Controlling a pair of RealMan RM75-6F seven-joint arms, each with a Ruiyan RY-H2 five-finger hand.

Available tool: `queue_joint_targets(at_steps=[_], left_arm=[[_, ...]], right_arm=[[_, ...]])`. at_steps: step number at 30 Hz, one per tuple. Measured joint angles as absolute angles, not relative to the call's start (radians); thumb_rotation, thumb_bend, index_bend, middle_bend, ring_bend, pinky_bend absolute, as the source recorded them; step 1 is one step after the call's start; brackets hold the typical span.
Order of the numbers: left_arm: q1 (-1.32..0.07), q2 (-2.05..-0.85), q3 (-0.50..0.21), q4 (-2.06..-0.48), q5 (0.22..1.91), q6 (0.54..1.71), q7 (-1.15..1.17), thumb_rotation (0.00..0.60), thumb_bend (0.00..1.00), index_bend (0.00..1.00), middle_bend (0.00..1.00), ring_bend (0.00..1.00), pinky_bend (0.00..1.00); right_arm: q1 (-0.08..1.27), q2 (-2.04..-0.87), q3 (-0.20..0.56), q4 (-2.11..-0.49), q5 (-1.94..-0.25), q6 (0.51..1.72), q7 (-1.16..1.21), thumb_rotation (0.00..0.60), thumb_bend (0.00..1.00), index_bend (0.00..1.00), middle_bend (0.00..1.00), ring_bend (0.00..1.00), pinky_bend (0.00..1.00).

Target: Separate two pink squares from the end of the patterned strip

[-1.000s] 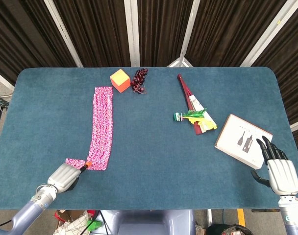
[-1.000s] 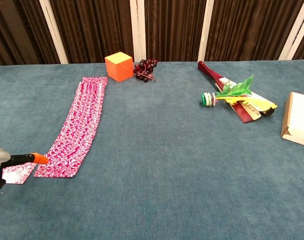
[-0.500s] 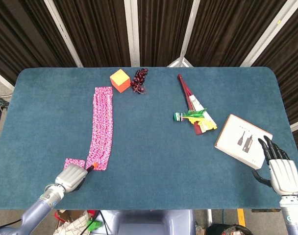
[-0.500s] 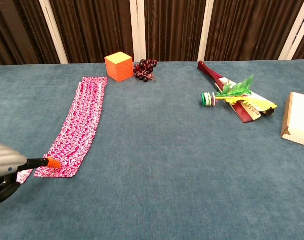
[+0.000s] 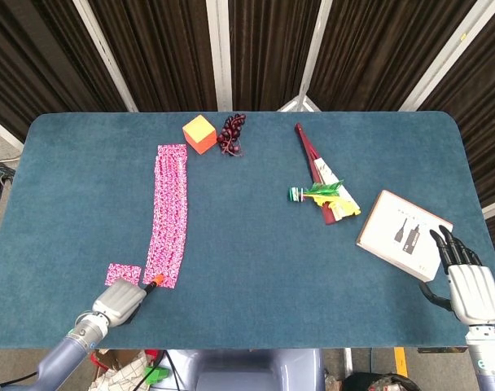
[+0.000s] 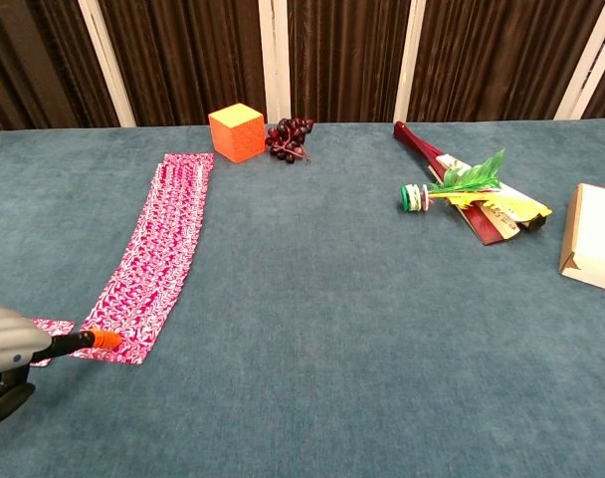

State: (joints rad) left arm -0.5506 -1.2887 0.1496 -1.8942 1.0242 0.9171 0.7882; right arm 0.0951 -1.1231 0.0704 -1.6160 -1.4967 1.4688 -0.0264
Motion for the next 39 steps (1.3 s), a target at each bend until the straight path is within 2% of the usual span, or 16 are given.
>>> queue_joint_targets(at_steps=[25, 26, 28, 30, 31, 32, 34, 37, 39], left_arm=[[-0.541, -1.195, 0.297, -2.067, 1.087, 0.949, 0.850, 0.600, 0.94, 0.01, 0.88, 0.77, 0.74], [-0.542, -1.191, 0.303, -2.072, 1.090, 0.947, 0.850, 0.600, 0.94, 0.01, 0.88, 0.77, 0.74], [-0.543, -1.185, 0.308, -2.079, 1.094, 0.944, 0.848, 0.600, 0.87, 0.01, 0.86, 0.75, 0.73], [-0.544, -1.180, 0.307, -2.084, 1.104, 0.944, 0.838, 0.600, 0.67, 0.01, 0.78, 0.66, 0.69], [-0.543, -1.178, 0.305, -2.085, 1.112, 0.947, 0.831, 0.600, 0.58, 0.01, 0.70, 0.58, 0.65], [-0.541, -1.176, 0.302, -2.088, 1.124, 0.952, 0.818, 0.600, 0.54, 0.01, 0.63, 0.52, 0.62], [-0.536, -1.170, 0.296, -2.092, 1.149, 0.962, 0.790, 0.600, 0.45, 0.01, 0.43, 0.37, 0.50], [-0.516, -1.157, 0.280, -2.093, 1.231, 1.004, 0.716, 0.600, 0.36, 0.01, 0.25, 0.20, 0.33], [-0.498, -1.149, 0.272, -2.088, 1.296, 1.047, 0.666, 0.600, 0.33, 0.01, 0.20, 0.14, 0.28]], right_arm=[[0.094, -1.120, 0.071, -1.614, -1.498, 1.470, -0.011, 0.600, 0.27, 0.00, 0.00, 0.14, 0.25], [0.094, -1.120, 0.071, -1.614, -1.498, 1.470, -0.011, 0.600, 0.27, 0.00, 0.00, 0.14, 0.25], [0.094, -1.120, 0.071, -1.614, -1.497, 1.469, -0.012, 0.600, 0.27, 0.00, 0.00, 0.14, 0.25], [0.094, -1.120, 0.071, -1.614, -1.496, 1.469, -0.012, 0.600, 0.27, 0.00, 0.00, 0.14, 0.25], [0.094, -1.121, 0.071, -1.613, -1.496, 1.469, -0.013, 0.600, 0.27, 0.00, 0.00, 0.14, 0.25], [0.094, -1.121, 0.071, -1.613, -1.497, 1.469, -0.013, 0.600, 0.27, 0.00, 0.00, 0.14, 0.25], [0.094, -1.122, 0.071, -1.612, -1.497, 1.469, -0.014, 0.600, 0.27, 0.00, 0.00, 0.14, 0.25], [0.095, -1.123, 0.072, -1.612, -1.496, 1.467, -0.015, 0.600, 0.27, 0.00, 0.00, 0.14, 0.25], [0.096, -1.123, 0.071, -1.611, -1.496, 1.464, -0.015, 0.600, 0.27, 0.00, 0.00, 0.14, 0.25]])
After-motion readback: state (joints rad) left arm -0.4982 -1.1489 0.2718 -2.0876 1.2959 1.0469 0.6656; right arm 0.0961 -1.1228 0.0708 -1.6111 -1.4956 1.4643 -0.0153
